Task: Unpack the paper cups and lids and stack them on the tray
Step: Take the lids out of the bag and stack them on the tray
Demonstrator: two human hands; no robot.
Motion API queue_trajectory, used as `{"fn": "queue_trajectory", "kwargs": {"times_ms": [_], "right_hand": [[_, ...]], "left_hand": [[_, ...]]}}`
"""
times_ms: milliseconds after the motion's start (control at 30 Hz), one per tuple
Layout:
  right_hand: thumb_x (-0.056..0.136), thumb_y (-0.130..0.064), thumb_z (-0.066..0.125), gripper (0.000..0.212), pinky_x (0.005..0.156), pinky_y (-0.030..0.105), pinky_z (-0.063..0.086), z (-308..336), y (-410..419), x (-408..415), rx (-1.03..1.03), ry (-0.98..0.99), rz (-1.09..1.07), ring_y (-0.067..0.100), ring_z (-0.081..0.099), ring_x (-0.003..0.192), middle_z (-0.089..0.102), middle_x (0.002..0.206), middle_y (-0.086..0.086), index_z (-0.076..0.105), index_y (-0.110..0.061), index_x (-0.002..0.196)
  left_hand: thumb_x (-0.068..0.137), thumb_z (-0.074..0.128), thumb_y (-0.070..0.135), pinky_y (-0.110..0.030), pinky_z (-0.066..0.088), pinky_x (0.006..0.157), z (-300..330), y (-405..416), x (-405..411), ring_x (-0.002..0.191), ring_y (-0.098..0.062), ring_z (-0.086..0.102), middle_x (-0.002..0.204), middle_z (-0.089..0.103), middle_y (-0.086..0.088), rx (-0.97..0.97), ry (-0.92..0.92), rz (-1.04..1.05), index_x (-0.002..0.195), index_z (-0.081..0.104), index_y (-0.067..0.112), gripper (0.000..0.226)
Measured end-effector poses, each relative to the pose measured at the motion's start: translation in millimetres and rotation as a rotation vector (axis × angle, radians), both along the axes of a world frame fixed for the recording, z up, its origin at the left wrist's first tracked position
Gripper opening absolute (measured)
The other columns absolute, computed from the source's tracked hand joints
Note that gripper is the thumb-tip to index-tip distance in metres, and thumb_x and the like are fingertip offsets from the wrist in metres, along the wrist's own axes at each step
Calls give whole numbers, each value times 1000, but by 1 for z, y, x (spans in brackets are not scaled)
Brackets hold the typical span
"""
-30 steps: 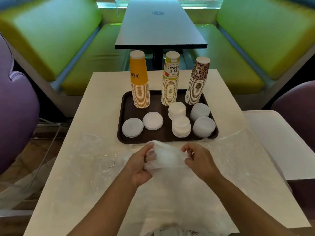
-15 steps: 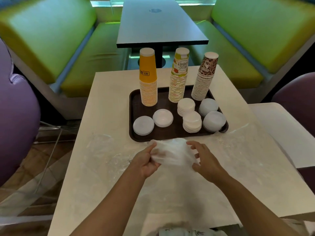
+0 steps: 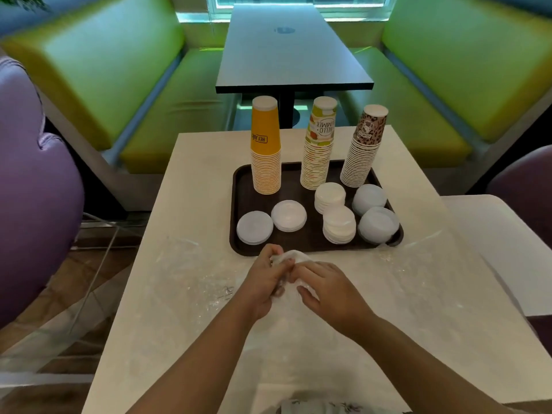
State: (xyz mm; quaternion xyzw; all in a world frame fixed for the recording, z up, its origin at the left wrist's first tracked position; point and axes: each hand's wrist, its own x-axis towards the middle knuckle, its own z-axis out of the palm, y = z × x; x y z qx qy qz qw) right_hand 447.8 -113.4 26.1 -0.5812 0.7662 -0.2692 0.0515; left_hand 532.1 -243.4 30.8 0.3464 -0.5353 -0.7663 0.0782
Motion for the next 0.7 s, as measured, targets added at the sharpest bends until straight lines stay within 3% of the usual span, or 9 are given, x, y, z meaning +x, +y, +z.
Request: {"fn": "queue_trajectory", "kwargs": {"times_ms": [67, 167, 300, 433, 567, 700], "right_hand": [[87, -22, 61, 26, 92, 26, 41, -2, 0, -9, 13, 20, -52, 14, 60, 105, 64, 113, -6, 62, -22, 113], [95, -35, 52, 39, 105, 24, 33, -3, 6, -22, 177, -133, -83, 9, 41, 127, 48, 137, -9, 47, -27, 133], [85, -53, 60, 71, 111, 29, 30, -13, 15, -34, 326, -90, 20, 4, 24, 137, 28, 149, -15, 26, -35, 145], [78, -48, 70, 86, 107, 19, 24, -20, 14, -37, 325, -106, 39, 2, 17, 136, 23, 150, -16, 20, -37, 146], [74, -45, 74, 91, 110, 27, 29, -24, 12, -34, 319, -131, 43, 5, 17, 137, 22, 150, -14, 21, -35, 147], [73, -48, 74, 94, 112, 29, 29, -28, 12, -35, 316, -119, 38, 6, 16, 137, 21, 151, -14, 18, -35, 147]], "left_hand": [[93, 55, 7, -17, 28, 37, 0, -4, 0, 53, -9, 43, 77, 49, -3, -27, 17, 7, 89, 44, 18, 16], [91, 53, -4, -16, 27, 36, -6, -11, 1, 53, -8, 42, 75, 51, -1, 48, 81, 36, 82, 45, 16, 23], [88, 49, -11, -15, 29, 39, -21, -15, -2, 58, -11, 40, 82, 56, -1, 82, 44, 138, 68, 47, 14, 32], [88, 44, -11, -15, 34, 46, -41, -13, -3, 59, -11, 42, 80, 58, -2, -165, -100, 175, 69, 60, 12, 34], [87, 46, -8, -19, 47, 67, -57, -8, -7, 80, -14, 60, 88, 67, -1, -312, -164, 172, 81, 69, 13, 32], [90, 46, -6, -3, 41, 70, -62, -5, -6, 91, -11, 56, 95, 62, 5, -545, -190, 42, 95, 66, 15, 30]]}}
